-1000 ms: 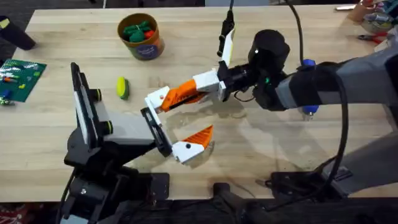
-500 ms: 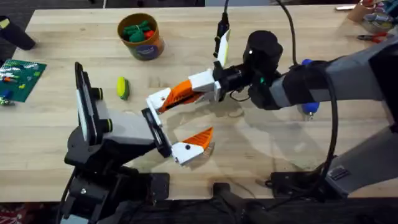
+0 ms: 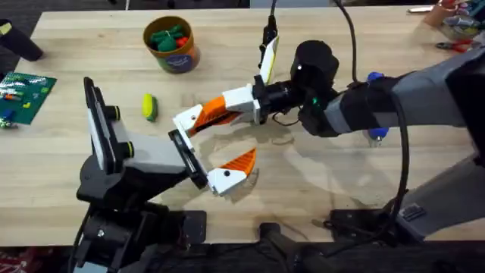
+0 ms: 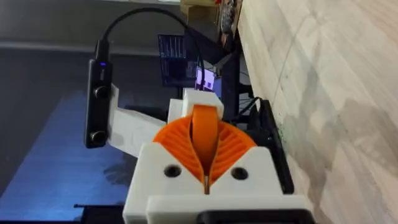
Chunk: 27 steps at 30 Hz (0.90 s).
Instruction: Pick up the gripper from the table and insert it into the empty holder that is missing its gripper. Then pick up a screw, insert it into the mounting hole, and use the screwdriver to tighten it. Finally, clean up the table by picking up the vegetable and placing it into the bucket.
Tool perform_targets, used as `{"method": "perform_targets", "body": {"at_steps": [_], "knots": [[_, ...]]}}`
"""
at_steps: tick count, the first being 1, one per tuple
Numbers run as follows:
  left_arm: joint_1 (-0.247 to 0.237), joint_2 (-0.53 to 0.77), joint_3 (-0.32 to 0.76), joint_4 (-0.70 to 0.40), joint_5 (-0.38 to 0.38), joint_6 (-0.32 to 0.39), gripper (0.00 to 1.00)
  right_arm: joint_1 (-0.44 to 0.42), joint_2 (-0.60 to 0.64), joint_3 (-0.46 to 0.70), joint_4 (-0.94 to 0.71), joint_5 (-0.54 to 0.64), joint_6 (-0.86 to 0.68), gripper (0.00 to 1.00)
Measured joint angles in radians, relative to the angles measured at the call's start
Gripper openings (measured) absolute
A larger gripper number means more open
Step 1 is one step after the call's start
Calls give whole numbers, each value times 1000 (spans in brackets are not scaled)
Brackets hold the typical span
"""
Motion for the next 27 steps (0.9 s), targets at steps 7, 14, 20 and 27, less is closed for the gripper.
{"method": "perform_targets", "body": {"at_steps": [7, 14, 20, 27], "knots": [[0, 0, 1, 0, -4, 0, 987, 1, 0, 0, 0, 6, 0, 24], [0, 0, 1, 0, -5, 0, 987, 1, 0, 0, 0, 6, 0, 22], [0, 0, 1, 0, -5, 0, 987, 1, 0, 0, 0, 7, 0, 23], [0, 0, 1, 0, -8, 0, 987, 3, 0, 0, 0, 14, 0, 23]]}}
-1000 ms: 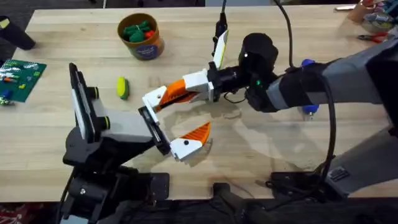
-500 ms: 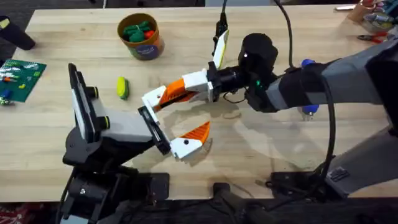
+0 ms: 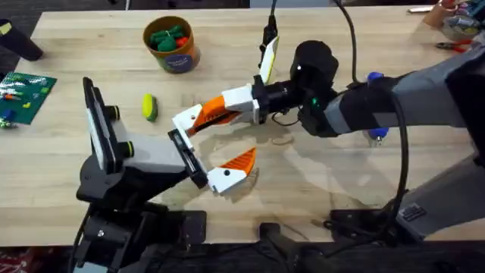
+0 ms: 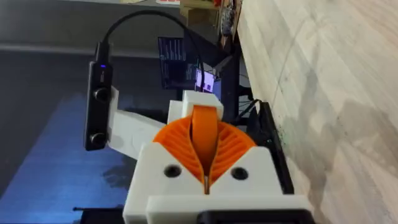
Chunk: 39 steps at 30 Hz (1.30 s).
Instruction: Pick up the gripper from the table and insert it into the empty holder that is missing its gripper. Then pick up a screw, insert it into the mounting hole, and use the screwdriver to tighten it. Finally, clean up the table by picking up the vegetable and placing it into the bucket.
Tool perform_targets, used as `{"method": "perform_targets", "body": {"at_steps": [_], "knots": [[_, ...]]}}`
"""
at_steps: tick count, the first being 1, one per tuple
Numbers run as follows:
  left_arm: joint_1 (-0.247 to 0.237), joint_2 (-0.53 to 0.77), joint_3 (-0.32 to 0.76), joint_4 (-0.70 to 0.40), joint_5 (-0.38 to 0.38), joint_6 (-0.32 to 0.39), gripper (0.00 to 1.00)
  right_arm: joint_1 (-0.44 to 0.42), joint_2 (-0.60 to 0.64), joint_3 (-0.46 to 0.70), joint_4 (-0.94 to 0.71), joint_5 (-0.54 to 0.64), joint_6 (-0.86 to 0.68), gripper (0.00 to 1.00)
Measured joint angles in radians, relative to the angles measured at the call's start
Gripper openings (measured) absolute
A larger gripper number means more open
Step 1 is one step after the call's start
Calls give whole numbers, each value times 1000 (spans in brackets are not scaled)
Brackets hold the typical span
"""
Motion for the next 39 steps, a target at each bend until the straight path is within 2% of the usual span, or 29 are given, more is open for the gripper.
{"method": "perform_targets", "body": {"at_steps": [6, 10, 14, 15, 19, 25, 33, 39], "knots": [[0, 0, 0, 0, -3, -3, 987, 1, 0, 0, 0, 4, 0, 38], [0, 0, 1, 0, -9, 4, 987, 11, 4, 0, -12, 21, -8, 338], [0, 0, 1, 1, -20, 11, 988, 17, 16, 0, -19, 37, -10, 543], [0, 0, 1, 2, -25, 15, 988, 18, 22, 0, -21, 41, -11, 631], [0, 0, 2, 2, -26, 26, 988, 19, 24, 0, -28, 44, -11, 746], [0, -1, 2, 2, -27, 36, 988, 20, 24, 0, -31, 44, -11, 818], [0, -5, 3, 1, -25, 47, 987, 19, 26, -1, -38, 35, -11, 983], [0, -5, 3, 0, -17, 47, 987, 13, 31, -1, -35, 15, -11, 992]]}}
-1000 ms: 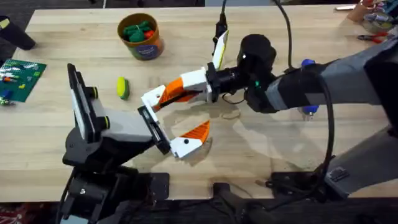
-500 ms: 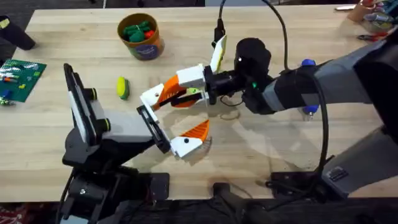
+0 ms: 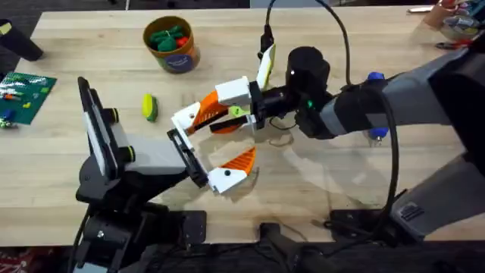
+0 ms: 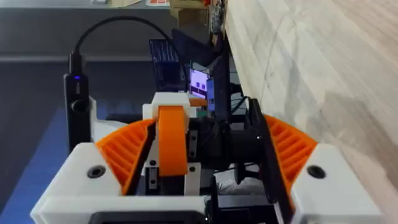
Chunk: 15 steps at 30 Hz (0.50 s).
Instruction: Pick up the gripper from the table and insert it into the empty holder that is missing its gripper. Then pick up a screw, insert it into the mounting hole, and use the screwdriver to tighten it. Finally, clean up the table by picking up the vegetable and placing it into the bucket.
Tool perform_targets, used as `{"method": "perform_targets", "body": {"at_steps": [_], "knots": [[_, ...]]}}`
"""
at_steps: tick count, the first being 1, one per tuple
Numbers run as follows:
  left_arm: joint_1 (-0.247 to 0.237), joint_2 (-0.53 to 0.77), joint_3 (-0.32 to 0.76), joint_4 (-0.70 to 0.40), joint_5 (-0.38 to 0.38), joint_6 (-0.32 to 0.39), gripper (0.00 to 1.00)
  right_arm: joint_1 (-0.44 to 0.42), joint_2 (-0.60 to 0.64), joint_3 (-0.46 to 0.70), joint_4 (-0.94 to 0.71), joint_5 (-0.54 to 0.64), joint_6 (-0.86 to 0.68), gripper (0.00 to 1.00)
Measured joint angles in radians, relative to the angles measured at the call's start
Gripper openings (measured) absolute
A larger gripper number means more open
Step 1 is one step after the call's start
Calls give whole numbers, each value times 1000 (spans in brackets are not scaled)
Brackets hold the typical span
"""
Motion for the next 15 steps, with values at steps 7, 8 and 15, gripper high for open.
{"method": "perform_targets", "body": {"at_steps": [7, 8, 15], "knots": [[-3, 0, 0, -1, 26, 0, 986, -21, 0, 0, 0, -40, 0, 993], [-5, 0, 0, -3, 38, 0, 986, -25, 0, 0, 2, -43, 0, 993], [-25, 0, 0, -9, 118, -1, 986, -86, 0, 1, 8, -65, 0, 993]]}}
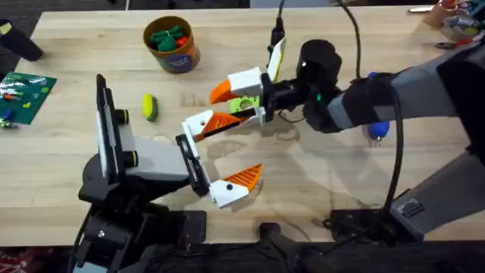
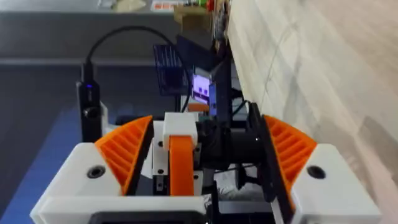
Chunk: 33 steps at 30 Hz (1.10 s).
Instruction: Pick up the gripper from the table and insert it into the empty holder that is missing its gripper. Then pick up a screw, insert it into the mounting hole, and use the screwdriver to tighten it. Finally, clean up the table by picking up the vegetable and placing it into the bucket.
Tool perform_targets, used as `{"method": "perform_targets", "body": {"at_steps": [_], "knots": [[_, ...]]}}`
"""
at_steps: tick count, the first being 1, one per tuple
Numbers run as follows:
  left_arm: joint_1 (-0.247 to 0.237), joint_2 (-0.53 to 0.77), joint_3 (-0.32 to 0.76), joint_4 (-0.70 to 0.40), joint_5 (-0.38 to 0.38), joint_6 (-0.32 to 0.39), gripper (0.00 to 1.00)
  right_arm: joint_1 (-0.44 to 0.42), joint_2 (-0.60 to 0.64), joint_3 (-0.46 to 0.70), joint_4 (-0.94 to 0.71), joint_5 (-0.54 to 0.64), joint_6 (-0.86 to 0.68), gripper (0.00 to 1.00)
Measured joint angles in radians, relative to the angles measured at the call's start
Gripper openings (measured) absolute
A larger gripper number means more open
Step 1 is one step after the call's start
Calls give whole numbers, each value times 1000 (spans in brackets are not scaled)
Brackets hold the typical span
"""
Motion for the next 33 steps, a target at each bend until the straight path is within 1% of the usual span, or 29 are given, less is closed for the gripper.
{"method": "perform_targets", "body": {"at_steps": [4, 9, 16, 20, 33], "knots": [[0, 0, 0, -1, 10, 0, 986, -53, 0, 0, 0, -39, -6, 993], [0, 0, 0, -2, 14, 0, 986, -120, 0, 0, -13, -110, -59, 993], [0, 0, 0, -2, 14, 0, 986, -202, 0, 0, -135, -169, -149, 992], [0, 0, 0, -2, 14, 0, 986, -218, 0, 0, -144, -177, -174, 992], [0, 0, 0, -2, 15, 0, 986, -219, 0, 0, -149, -180, -237, 993]]}}
